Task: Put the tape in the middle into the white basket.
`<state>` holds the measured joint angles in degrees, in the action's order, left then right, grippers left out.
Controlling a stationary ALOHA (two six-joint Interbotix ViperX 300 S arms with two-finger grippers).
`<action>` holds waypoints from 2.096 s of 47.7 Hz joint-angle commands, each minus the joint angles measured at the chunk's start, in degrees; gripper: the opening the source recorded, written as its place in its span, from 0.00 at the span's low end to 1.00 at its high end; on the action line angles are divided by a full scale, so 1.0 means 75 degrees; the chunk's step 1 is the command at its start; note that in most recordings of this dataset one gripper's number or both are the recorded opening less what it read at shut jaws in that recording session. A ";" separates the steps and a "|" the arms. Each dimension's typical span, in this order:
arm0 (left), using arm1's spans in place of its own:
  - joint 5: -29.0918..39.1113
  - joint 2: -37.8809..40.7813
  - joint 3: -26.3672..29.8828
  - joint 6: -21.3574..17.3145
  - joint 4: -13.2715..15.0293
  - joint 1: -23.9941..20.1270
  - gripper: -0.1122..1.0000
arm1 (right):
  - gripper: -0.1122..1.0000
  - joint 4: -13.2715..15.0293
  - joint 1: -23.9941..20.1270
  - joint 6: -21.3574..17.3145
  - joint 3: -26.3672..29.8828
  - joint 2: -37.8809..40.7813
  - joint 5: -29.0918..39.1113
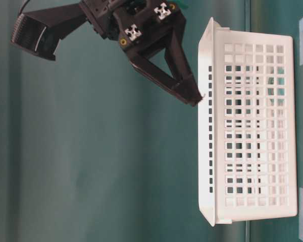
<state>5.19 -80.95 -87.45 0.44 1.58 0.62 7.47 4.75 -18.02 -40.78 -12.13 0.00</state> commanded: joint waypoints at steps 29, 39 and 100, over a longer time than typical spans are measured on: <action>-0.0070 0.0059 0.0082 -0.0012 0.0000 -0.0047 0.00 | 0.94 0.0422 -0.0059 0.0035 -0.1254 -0.1852 -0.0246; -0.0070 0.0059 0.0082 -0.0012 0.0000 -0.0047 0.00 | 0.94 0.0422 -0.0059 0.0023 -0.1922 -0.2660 -0.0539; -0.0082 0.0059 0.0070 -0.0012 0.0000 -0.0129 0.00 | 0.94 0.0422 -0.0059 -0.0035 -0.5133 -0.6902 -0.0551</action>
<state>5.19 -81.04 -87.54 0.44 1.58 -0.09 10.63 4.39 -18.19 -79.45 -63.81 -3.60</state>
